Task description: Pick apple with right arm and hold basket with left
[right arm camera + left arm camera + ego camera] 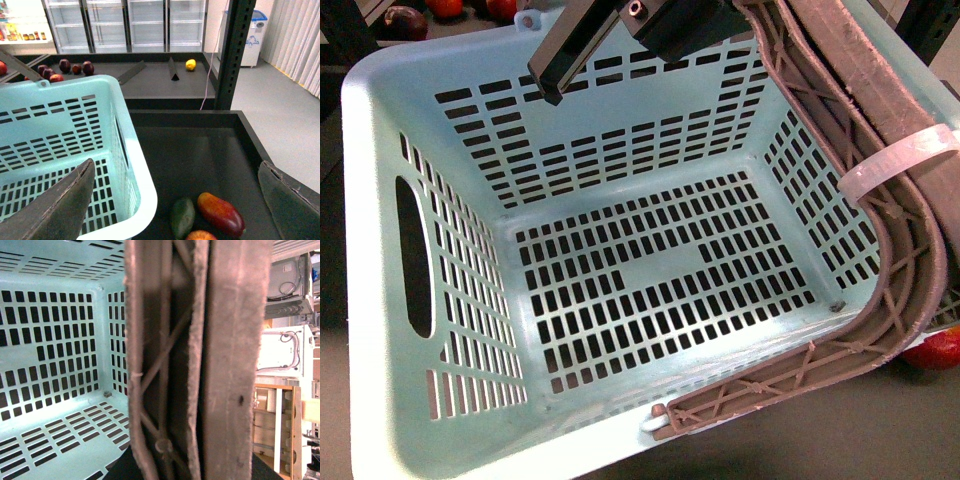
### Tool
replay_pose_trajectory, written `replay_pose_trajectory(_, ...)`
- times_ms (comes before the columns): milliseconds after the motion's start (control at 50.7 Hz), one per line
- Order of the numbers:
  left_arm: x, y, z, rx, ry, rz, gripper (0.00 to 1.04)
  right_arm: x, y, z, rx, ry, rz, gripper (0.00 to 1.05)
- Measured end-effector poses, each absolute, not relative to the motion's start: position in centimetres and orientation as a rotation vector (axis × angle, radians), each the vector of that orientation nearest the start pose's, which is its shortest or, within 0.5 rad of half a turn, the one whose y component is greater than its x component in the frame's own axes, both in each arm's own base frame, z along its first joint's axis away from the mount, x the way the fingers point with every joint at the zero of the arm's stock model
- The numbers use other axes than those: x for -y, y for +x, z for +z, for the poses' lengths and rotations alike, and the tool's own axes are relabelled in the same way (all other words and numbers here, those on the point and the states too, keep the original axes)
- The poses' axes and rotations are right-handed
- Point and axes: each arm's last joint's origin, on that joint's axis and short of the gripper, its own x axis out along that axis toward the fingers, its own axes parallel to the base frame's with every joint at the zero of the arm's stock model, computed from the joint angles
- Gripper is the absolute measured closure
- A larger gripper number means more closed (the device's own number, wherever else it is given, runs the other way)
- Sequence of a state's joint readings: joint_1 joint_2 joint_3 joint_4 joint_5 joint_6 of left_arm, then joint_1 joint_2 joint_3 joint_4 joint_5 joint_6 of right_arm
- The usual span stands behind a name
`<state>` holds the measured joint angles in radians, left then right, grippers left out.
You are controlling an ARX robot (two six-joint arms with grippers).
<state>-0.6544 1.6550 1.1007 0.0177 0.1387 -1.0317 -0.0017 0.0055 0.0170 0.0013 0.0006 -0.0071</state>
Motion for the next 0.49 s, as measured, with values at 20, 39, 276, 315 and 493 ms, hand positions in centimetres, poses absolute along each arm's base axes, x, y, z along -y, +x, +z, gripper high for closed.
replay_pose_trajectory(20, 22.5, 28.7, 23.9, -0.870, -0.813, -0.423, 0.89, 0.0, 9.7, 16.9, 0.013, -0.007, -0.002, 0.09)
replay_pose_trajectory(39, 22.5, 28.7, 23.9, -0.870, -0.813, -0.423, 0.89, 0.0, 9.7, 16.9, 0.013, -0.007, -0.002, 0.09)
replay_pose_trajectory(276, 22.5, 28.7, 23.9, -0.869, -0.811, -0.422, 0.89, 0.2, 10.0, 16.1, -0.365, -0.134, 0.047, 0.09)
replay_pose_trajectory(315, 22.5, 28.7, 23.9, -0.869, -0.810, -0.424, 0.89, 0.5, 10.3, 15.8, -0.405, -0.142, 0.040, 0.09)
replay_pose_trajectory(493, 22.5, 28.7, 24.0, -0.866, -0.808, -0.427, 0.89, 2.8, 12.0, 16.4, -0.397, -0.076, -0.047, 0.09)
